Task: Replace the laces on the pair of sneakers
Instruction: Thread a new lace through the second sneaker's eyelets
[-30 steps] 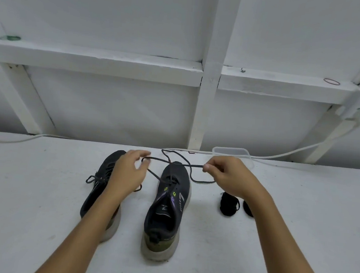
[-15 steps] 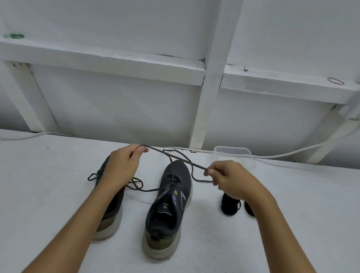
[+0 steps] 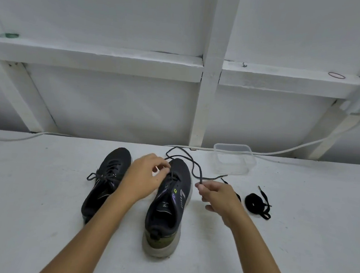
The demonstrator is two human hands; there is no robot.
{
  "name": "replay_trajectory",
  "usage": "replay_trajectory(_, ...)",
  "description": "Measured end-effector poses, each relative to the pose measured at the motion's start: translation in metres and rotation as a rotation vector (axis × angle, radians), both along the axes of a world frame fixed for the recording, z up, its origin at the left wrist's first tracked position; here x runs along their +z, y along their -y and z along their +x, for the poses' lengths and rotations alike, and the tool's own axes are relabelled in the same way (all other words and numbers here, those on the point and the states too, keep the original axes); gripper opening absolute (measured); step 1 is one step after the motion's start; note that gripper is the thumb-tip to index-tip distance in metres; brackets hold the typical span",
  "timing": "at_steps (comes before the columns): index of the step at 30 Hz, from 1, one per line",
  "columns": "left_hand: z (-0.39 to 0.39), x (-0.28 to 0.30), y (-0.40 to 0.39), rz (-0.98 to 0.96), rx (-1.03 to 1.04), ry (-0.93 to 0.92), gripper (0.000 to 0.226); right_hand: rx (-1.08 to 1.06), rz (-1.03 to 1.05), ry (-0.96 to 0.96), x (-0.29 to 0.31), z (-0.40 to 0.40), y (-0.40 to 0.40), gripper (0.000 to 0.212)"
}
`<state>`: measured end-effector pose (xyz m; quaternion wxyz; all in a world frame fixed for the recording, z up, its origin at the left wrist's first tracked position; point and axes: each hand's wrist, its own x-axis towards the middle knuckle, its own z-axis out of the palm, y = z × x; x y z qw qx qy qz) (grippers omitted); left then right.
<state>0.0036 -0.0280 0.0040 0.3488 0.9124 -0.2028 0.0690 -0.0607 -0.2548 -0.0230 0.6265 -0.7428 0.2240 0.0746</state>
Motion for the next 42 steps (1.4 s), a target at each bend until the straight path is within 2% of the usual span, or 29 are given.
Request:
replay_trajectory(2, -0.003, 0.001, 0.009, 0.021, -0.09, -0.201, 0.007, -0.088, 0.125, -0.019, -0.009, 0.001, -0.01, 0.007)
replay_trajectory(6, -0.001, -0.005, 0.02, 0.21, -0.066, -0.34, 0.017, -0.213, 0.34, 0.007, -0.023, 0.002, -0.031, 0.011)
replay_trajectory(8, 0.0, -0.008, 0.023, 0.231, -0.033, -0.399, 0.021, -0.237, 0.36, 0.041, -0.027, 0.003, -0.038, 0.013)
replay_trajectory(12, -0.001, -0.011, 0.031, 0.272, 0.019, -0.499, 0.041, -0.24, 0.263, 0.103, -0.031, 0.004, -0.044, 0.014)
replay_trajectory(14, -0.002, -0.015, 0.035, 0.208, 0.045, -0.556, 0.036, -0.23, 0.244, 0.142, -0.031, 0.004, -0.046, 0.015)
replay_trajectory(18, -0.004, -0.023, 0.031, -0.142, 0.103, -0.747, 0.02, -0.222, 0.188, 0.192, -0.033, 0.004, -0.049, 0.014)
replay_trajectory(20, -0.005, -0.025, 0.029, -0.251, 0.113, -0.81, 0.025, -0.224, 0.169, 0.2, -0.034, 0.006, -0.05, 0.013)
replay_trajectory(22, -0.006, -0.027, 0.028, -0.294, 0.103, -0.815, 0.029, -0.23, 0.153, 0.209, -0.036, 0.008, -0.051, 0.012)
replay_trajectory(30, -0.007, -0.034, 0.024, -0.347, 0.053, -0.766, 0.017, -0.246, 0.122, 0.245, -0.042, 0.008, -0.053, 0.01)
replay_trajectory(35, -0.01, -0.038, 0.029, -0.36, 0.089, -0.73, 0.02, -0.198, 0.054, 0.265, -0.04, 0.011, -0.052, 0.011)
replay_trajectory(38, -0.009, -0.039, 0.034, -0.309, 0.109, -0.675, 0.02, -0.119, -0.042, 0.268, -0.035, 0.015, -0.048, 0.019)
replay_trajectory(42, -0.014, -0.035, 0.048, -0.182, 0.19, -0.541, 0.013, -0.023, -0.004, 0.222, -0.025, 0.015, -0.035, 0.022)
